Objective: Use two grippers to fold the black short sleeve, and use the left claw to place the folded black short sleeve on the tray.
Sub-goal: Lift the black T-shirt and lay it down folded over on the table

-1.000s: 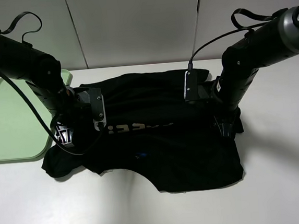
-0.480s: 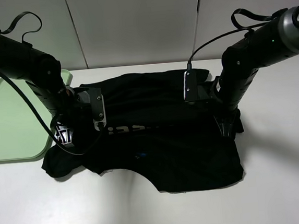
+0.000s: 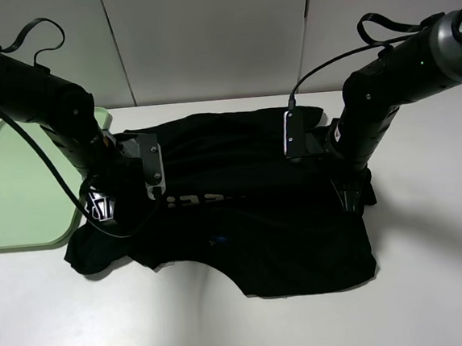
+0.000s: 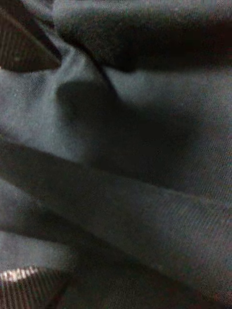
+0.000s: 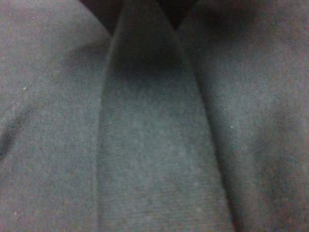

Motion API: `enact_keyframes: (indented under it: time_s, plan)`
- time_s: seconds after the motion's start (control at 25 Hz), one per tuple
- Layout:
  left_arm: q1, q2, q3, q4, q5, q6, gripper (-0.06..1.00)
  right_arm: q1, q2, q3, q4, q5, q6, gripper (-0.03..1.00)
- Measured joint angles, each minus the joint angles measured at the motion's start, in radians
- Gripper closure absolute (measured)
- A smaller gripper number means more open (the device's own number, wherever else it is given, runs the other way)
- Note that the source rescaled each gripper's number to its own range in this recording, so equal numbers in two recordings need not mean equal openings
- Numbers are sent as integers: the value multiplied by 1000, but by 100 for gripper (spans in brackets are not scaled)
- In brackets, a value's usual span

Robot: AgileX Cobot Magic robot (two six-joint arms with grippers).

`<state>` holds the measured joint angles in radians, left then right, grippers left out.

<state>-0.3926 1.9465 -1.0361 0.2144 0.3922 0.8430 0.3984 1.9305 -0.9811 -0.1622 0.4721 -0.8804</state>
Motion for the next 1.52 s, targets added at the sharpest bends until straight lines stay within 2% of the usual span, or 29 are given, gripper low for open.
enact_keyframes:
  time_s: [0.24, 0.4, 1.04, 1.4, 1.52]
  plan:
    - [0, 0, 0, 0, -6, 0, 40, 0, 0, 0, 2, 0, -1, 97]
    - [0, 0, 0, 0, -7, 0, 49, 0, 0, 0, 2, 0, -1, 97]
    - [0, 0, 0, 4, -7, 0, 53, 0, 0, 0, 6, 2, -5, 97]
    - [0, 0, 0, 4, -7, 0, 89, 0, 0, 0, 6, 2, -8, 97]
    - [0, 0, 0, 4, -7, 0, 93, 0, 0, 0, 6, 2, -8, 97]
